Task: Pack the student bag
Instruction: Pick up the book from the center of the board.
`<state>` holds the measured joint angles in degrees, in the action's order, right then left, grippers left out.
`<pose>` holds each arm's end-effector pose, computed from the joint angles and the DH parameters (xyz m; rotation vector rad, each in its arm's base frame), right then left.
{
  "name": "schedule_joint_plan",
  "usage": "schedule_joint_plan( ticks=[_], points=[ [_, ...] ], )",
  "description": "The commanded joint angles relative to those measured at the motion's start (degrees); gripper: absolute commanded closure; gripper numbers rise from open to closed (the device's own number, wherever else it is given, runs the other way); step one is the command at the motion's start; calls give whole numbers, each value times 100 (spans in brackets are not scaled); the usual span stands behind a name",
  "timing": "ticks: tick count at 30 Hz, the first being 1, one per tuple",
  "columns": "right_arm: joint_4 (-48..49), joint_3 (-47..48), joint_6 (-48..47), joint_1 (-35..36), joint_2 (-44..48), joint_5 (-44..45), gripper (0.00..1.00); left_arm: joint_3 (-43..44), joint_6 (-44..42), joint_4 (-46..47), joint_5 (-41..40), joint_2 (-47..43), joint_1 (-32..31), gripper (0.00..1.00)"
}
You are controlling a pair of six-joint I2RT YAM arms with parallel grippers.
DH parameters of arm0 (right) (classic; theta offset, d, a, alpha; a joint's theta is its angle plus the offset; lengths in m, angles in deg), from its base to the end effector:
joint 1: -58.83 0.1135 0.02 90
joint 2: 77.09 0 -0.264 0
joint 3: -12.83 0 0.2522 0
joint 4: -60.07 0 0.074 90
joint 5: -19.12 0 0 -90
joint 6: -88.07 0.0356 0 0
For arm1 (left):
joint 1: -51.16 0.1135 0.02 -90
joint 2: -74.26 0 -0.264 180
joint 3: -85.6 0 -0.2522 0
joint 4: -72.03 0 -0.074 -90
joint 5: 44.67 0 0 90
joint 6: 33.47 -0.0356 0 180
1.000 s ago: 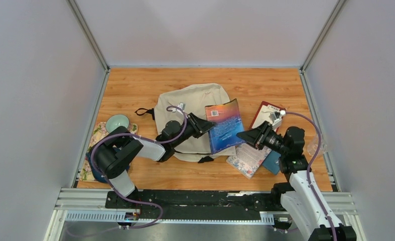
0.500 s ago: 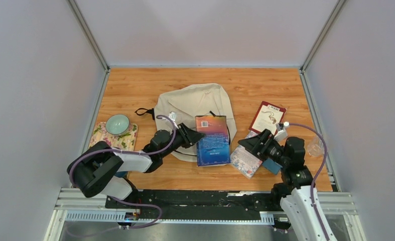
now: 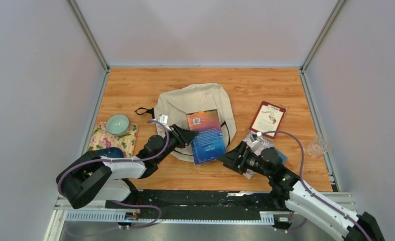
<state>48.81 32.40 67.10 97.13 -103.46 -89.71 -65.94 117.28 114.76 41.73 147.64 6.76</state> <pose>0.0998 0.0935 0.1675 0.3260 2.1805 1.4948 0.1677 -0.1611 0.1842 -0.3080 1.7634 -1.3335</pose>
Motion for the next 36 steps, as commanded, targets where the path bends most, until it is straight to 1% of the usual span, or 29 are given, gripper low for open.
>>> schedule_joint_plan(
  ticks=[1,2,3,4,5,6,7,9,10,11,12,14,15,17,18,19,20,21,22,24,26,28,31,36],
  points=[
    [1629,96,575,782,-1225,1047,9,-54,95,1531,-519,-307,-77,100],
    [1892,79,646,871,-1482,1100,8,-90,60,1532,-641,-342,-86,100],
    [2451,27,812,950,-1711,1127,8,-133,42,1514,-712,-395,-95,100],
    [2718,0,892,1099,-2149,1153,8,-221,25,1331,-791,-543,-104,100],
    [2964,0,936,1170,-2344,1223,8,-248,77,1103,-975,-649,-104,100],
    [3306,8,971,1223,-2538,1259,8,-257,121,797,-1063,-763,-104,100],
    [3431,78,1015,1345,-2879,1302,8,-248,147,141,-1221,-1017,-104,100],
    [3755,193,1015,1477,-3215,1408,7,-248,174,-391,-1362,-1247,-104,100],
    [3888,289,1042,1583,-3547,1426,7,-283,191,-741,-1450,-1465,-95,100],
    [4020,316,1068,1636,-3724,1487,7,-309,226,-858,-1590,-1546,-104,100],
    [4361,334,1120,1680,-3900,1548,7,-327,253,-981,-1661,-1633,-104,100],
    [4819,308,1392,1785,-4497,1724,7,-327,375,-1446,-1845,-1853,-112,100],
    [5395,281,1489,1838,-4961,1786,6,-310,454,-1613,-1881,-1915,-104,100],
    [6127,246,1787,1926,-5499,1874,6,-222,586,-2088,-1934,-2038,-112,100],
    [6975,237,1876,1970,-5806,1874,6,-178,657,-2272,-1961,-2047,-104,100],
    [7418,254,1955,2031,-6453,1874,6,-73,718,-2596,-1952,-2074,-112,100],
    [7840,324,2182,2041,-6808,1865,6,-29,745,-2704,-1943,-2083,-112,100],
    [8462,360,2384,2049,-7168,1874,6,15,754,-2835,-1952,-2109,-104,100],
    [8460,438,2482,2067,-7633,1822,6,85,789,-3184,-1995,-2196,-112,100],
    [8460,553,2387,2137,-7882,1874,6,130,824,-3459,-2057,-2319,-112,100],
    [8451,571,2247,2243,-7814,2224,6,121,938,-3837,-2215,-2513,-112,100],
    [8442,545,2080,2295,-7682,2392,6,112,1008,-4135,-2320,-2679,-104,100],
    [8442,544,1956,2339,-7734,2805,6,51,1412,-4330,-2287,-2803,-104,100],
    [8433,931,1912,2401,-8146,2990,6,-11,1993,-4234,-1961,-2567,-112,100]
  ],
)
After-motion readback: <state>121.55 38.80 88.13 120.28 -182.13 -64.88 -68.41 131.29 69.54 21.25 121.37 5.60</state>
